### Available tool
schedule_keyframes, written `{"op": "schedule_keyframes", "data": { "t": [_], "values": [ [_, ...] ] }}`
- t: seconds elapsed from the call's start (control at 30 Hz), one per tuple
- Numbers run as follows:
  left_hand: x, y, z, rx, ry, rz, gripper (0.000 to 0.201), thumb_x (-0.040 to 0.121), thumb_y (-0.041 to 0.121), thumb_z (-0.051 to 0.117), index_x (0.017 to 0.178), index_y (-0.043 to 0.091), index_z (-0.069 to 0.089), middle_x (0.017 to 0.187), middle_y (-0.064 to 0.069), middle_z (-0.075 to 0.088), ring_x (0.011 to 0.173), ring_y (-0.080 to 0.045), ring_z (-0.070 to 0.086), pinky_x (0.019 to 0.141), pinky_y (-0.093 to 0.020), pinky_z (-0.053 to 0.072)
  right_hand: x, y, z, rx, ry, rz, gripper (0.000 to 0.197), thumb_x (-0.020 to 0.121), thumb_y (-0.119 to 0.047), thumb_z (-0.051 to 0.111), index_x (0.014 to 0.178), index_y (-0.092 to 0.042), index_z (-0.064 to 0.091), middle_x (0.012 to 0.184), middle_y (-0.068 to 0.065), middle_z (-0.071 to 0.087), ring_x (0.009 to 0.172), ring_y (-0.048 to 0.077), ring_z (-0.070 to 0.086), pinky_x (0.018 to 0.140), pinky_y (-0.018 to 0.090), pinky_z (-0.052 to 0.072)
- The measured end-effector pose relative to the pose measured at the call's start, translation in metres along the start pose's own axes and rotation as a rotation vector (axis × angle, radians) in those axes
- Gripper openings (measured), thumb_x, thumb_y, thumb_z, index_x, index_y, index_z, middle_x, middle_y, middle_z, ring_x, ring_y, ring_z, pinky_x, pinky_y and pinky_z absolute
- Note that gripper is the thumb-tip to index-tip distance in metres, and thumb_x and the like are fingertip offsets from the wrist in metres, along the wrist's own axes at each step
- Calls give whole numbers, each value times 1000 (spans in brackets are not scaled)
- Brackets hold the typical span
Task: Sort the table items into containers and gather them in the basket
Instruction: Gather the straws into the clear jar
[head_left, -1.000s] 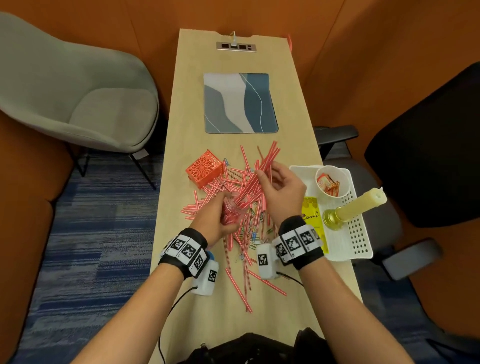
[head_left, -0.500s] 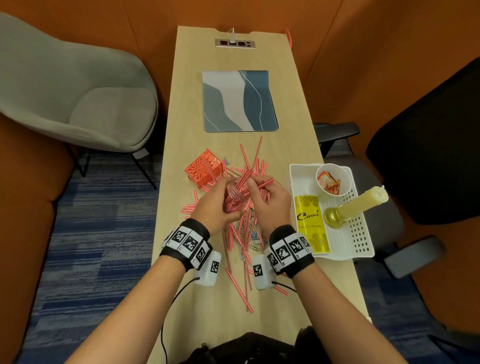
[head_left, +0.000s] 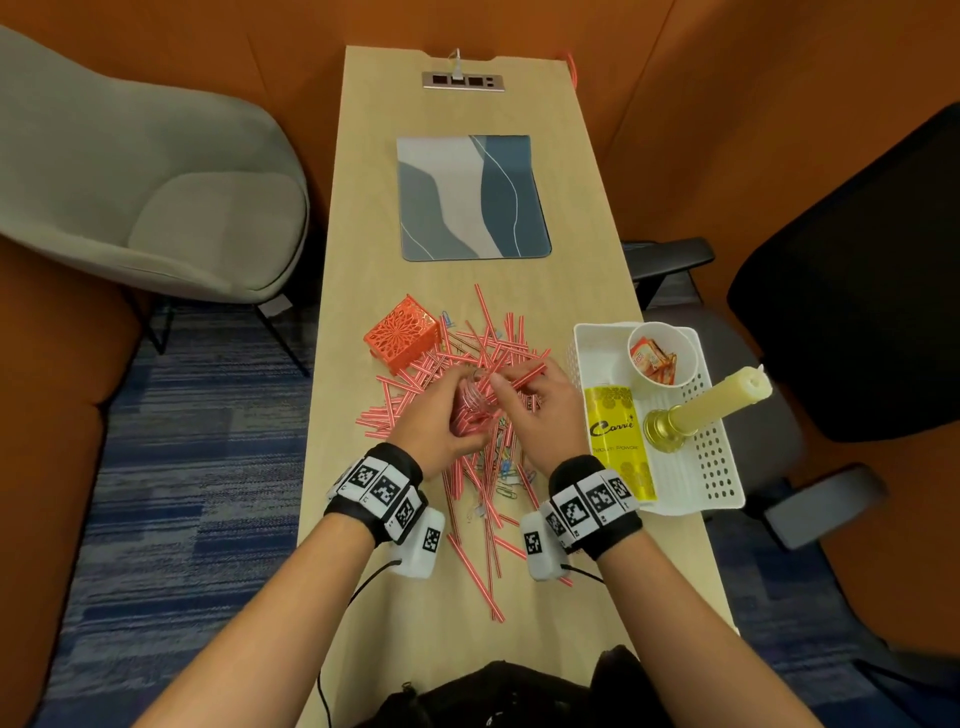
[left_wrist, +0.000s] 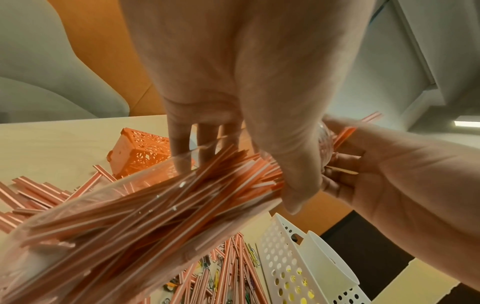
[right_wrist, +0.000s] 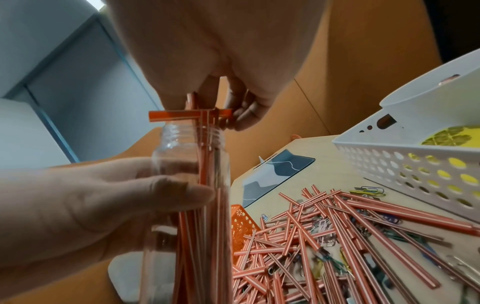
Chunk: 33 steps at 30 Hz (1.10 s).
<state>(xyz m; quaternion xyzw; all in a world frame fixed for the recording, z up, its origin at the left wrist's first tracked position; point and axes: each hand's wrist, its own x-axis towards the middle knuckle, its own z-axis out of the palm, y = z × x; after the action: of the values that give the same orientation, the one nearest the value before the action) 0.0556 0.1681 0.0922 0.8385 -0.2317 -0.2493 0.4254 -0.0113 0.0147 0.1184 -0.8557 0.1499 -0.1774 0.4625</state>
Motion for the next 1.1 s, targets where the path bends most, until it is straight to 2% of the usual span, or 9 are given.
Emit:
{"op": "schedule_keyframes", "data": {
  "t": [0.17, 0.33, 0.47, 0.57, 0.67, 0.73, 0.9, 1.0, 1.1],
  "values": [
    [-2, -1, -2, -4, 3, -14, 84, 77, 27, 86, 145, 26, 38, 122, 4, 66, 97, -9, 68, 93, -33, 56, 7, -4, -18, 69, 170, -37, 10, 92, -20, 68, 100, -17, 74, 86, -5, 68, 77, 6, 60, 70, 21, 51],
    [2, 2, -1, -13, 3, 24, 74, 77, 26, 85, 137, 28, 41, 108, 8, 67, 84, -3, 69, 79, -31, 59, -3, -4, -4, 41, 22, -30, 14, 86, -14, 74, 99, -17, 78, 86, -7, 71, 81, 3, 64, 74, 18, 51],
    [2, -3, 0, 10, -4, 18, 80, 75, 33, 85, 141, 28, 40, 119, 7, 66, 97, -9, 68, 93, -39, 56, -2, -6, -9, 61, 56, -46, 13, 86, -19, 74, 99, -17, 77, 86, -9, 71, 78, 4, 63, 73, 17, 50],
    [0, -6, 0, 24, -7, 4, 82, 75, 32, 86, 143, 27, 40, 124, 6, 65, 104, -11, 66, 99, -39, 53, 3, -9, -19, 86, 122, -78, 14, 93, -14, 66, 103, -15, 75, 90, -6, 71, 82, 6, 64, 75, 25, 54],
    [-2, -8, 0, 14, -12, 3, 84, 74, 32, 87, 143, 28, 39, 125, 5, 64, 106, -11, 65, 99, -40, 52, 9, -11, -30, 101, 155, -75, 24, 93, -3, 59, 109, -15, 73, 100, -6, 70, 92, 4, 65, 82, 28, 55],
    [-3, -9, 0, 4, -18, -6, 87, 74, 31, 87, 145, 27, 37, 128, 4, 63, 108, -11, 64, 101, -38, 52, 14, -16, -38, 104, 184, -93, 28, 89, -1, 64, 113, -14, 70, 110, -2, 65, 85, 8, 64, 78, 33, 57],
    [-7, -8, 0, -35, -35, -19, 89, 74, 23, 89, 147, 26, 38, 128, 4, 63, 107, -13, 64, 99, -32, 52, 23, -26, -42, 186, 235, -10, 90, 80, -1, 77, 151, -29, 30, 141, -1, 44, 76, 13, 67, 66, 17, 57],
    [-7, -6, 1, -75, -22, -26, 91, 71, 23, 91, 147, 25, 41, 125, 11, 58, 107, -7, 61, 92, -13, 44, 22, -21, -32, 153, 149, -24, 87, 79, -3, 78, 150, -24, 34, 120, 0, 59, 76, 15, 67, 65, 21, 58],
    [-7, -4, 0, -88, 9, -13, 93, 67, 28, 93, 146, 26, 43, 127, 8, 61, 108, -10, 62, 99, -25, 48, 12, -12, -16, -24, 7, -146, 58, 85, -11, 75, 139, -16, 55, 94, -3, 69, 77, 7, 65, 76, 25, 59]
  ]
}}
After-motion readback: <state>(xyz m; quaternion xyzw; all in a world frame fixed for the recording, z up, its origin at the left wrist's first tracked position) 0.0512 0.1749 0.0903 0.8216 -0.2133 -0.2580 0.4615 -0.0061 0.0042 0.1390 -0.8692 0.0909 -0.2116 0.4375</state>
